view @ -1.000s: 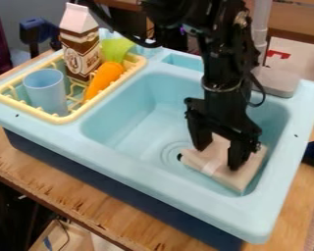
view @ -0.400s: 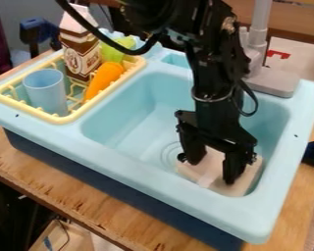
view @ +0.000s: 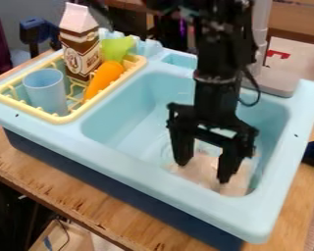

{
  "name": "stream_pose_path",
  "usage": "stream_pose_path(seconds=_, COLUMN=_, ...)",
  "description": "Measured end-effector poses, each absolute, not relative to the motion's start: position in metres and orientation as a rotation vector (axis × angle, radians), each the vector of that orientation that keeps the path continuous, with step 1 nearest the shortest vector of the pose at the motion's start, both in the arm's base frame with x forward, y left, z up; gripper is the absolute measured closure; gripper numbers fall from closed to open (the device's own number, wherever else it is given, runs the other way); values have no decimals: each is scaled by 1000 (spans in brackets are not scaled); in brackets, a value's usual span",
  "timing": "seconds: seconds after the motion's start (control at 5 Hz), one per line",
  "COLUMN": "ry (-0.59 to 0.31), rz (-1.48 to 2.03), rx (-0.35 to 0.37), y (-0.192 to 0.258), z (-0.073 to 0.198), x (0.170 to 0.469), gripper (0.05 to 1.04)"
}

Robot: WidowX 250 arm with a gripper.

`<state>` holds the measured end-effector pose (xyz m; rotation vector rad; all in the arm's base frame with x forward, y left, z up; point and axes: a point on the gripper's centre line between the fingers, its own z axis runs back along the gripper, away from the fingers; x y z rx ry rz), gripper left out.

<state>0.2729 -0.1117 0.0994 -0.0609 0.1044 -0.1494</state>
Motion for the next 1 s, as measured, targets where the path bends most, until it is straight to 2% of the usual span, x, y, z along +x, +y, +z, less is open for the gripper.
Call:
stream_pose_path(seconds=0.2, ry=158, rz=-141, rx=-46, y=-109, z=101, x=265, gripper=86)
stream_pose_path(seconds=0.4, ry=138, rz=-200, rx=-53, y=-109, z=102, x=268, gripper=86)
stream_pose_path(seconds=0.6, ry=21, rz=-329, rx=-52, y=-108, z=129, x=279, gripper=85)
stream_pose_path(seconds=0.8, ry=-76, rz=-444, rx=-5, y=-96, z=164, x=273, gripper=85)
stream_pose_path(seconds=1.0, ry=-102, rz=-476, rx=-6, y=-88, z=190, x=250, gripper=85)
